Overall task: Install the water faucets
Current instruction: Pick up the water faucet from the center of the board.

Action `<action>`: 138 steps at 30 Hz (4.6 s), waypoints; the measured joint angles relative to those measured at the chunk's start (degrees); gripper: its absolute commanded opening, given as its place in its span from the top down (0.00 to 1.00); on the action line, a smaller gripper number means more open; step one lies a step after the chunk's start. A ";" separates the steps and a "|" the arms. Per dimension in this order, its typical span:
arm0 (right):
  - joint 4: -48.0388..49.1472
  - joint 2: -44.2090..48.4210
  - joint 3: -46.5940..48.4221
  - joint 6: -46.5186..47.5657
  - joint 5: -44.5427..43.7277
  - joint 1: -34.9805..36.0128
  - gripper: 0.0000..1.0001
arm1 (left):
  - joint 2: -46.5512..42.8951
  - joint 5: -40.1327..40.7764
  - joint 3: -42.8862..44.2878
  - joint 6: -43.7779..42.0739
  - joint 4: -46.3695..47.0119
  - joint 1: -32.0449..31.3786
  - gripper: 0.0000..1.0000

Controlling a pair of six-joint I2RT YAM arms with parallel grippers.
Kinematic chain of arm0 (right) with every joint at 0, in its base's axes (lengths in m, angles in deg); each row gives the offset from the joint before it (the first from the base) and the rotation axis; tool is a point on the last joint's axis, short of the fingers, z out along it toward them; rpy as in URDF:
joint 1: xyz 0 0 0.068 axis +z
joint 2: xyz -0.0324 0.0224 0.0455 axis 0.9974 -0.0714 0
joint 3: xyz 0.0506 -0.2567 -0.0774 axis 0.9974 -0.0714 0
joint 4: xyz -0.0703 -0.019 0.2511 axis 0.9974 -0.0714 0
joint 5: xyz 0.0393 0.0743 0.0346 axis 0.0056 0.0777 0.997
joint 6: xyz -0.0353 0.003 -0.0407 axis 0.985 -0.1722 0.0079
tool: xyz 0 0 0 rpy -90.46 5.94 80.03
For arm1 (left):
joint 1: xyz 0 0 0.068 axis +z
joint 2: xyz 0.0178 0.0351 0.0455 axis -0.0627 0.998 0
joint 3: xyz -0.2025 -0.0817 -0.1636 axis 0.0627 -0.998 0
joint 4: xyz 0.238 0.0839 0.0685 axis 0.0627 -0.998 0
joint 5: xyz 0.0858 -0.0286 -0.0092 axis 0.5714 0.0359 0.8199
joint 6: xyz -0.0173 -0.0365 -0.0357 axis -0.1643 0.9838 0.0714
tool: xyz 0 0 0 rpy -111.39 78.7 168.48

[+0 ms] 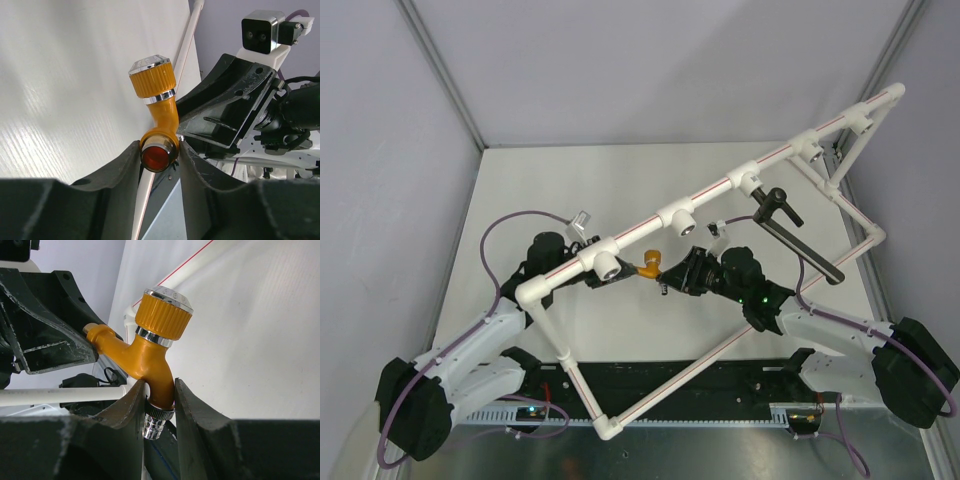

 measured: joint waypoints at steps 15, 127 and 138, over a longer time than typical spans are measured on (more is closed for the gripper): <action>0.00 -0.02 -0.02 0.00 0.02 0.02 1.00 | 0.15 0.00 0.00 0.00 0.00 0.00 0.47; 54.64 -17.20 -8.92 -29.18 13.73 -3.80 0.64 | 0.28 -0.11 0.00 2.93 15.63 -5.75 1.00; 55.49 -17.25 -8.92 -29.44 13.92 -3.80 0.83 | 0.37 -0.09 0.00 2.97 15.89 -5.75 1.00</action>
